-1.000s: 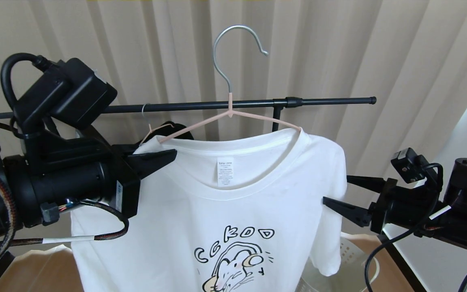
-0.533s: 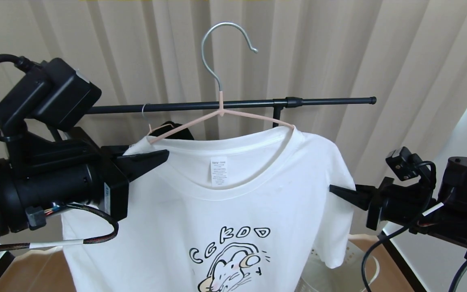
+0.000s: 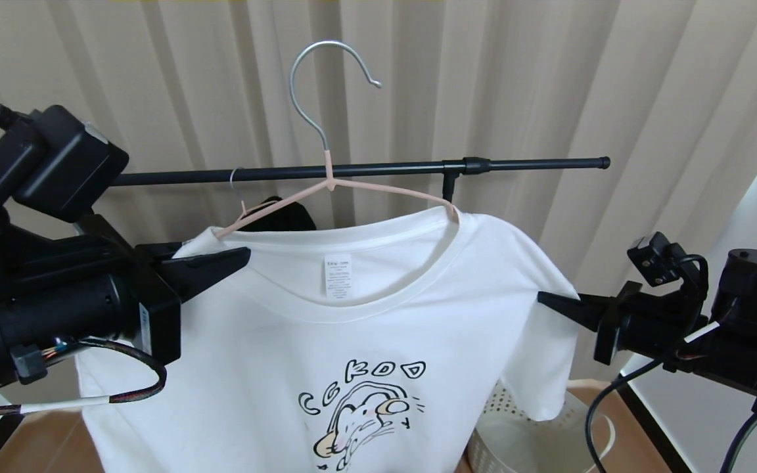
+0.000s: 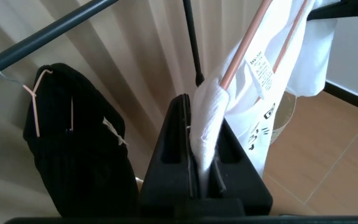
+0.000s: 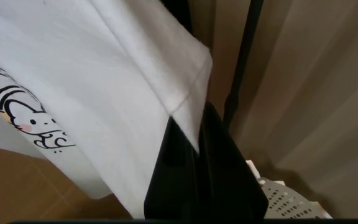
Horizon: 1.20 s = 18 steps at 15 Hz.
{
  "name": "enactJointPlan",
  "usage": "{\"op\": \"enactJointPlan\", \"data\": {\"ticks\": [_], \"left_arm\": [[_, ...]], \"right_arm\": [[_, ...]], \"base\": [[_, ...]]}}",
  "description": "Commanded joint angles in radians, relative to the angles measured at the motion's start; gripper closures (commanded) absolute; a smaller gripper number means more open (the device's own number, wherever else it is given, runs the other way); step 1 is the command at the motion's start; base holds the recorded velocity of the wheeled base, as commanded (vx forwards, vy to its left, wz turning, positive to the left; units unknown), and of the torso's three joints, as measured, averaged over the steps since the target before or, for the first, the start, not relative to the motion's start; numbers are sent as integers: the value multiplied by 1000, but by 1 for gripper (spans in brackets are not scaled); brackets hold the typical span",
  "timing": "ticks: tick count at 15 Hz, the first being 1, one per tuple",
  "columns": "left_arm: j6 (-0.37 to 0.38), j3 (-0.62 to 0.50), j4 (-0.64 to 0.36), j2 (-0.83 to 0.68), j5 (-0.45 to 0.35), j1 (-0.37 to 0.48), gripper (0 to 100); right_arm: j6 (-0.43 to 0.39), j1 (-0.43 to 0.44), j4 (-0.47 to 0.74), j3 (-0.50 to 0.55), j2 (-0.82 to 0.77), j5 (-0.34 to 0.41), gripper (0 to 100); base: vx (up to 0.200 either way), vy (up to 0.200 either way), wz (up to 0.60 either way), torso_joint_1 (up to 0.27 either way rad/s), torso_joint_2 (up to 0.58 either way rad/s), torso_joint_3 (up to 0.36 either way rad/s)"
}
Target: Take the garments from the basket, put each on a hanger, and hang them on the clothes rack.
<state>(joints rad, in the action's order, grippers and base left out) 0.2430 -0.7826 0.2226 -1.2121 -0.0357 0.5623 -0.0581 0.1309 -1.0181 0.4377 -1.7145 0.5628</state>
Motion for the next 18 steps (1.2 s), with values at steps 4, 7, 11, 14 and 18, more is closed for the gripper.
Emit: {"op": "enactJointPlan", "data": {"ticks": [4,7,11,14,18], "left_arm": [[-4,12,0,-4,0,-10,100],[-5,19,0,-7,0,-44,100],[-47,78,1,-24,0,-124,100],[-57,105,8,-63,0,-165,100],[-146,177,112,-132,0,-180,100]], "right_arm": [[-2,30,-2,-25,29,-4,0],[0,32,0,-25,64,-3,0],[0,35,4,-28,124,-1,0],[0,56,6,-39,145,-4,0],[0,67,9,-45,179,-6,0]], "base": [[0,0,0,0,0,0],[0,0,0,0,0,0],[0,0,0,0,0,0],[0,0,0,0,0,0],[0,0,0,0,0,0]]}}
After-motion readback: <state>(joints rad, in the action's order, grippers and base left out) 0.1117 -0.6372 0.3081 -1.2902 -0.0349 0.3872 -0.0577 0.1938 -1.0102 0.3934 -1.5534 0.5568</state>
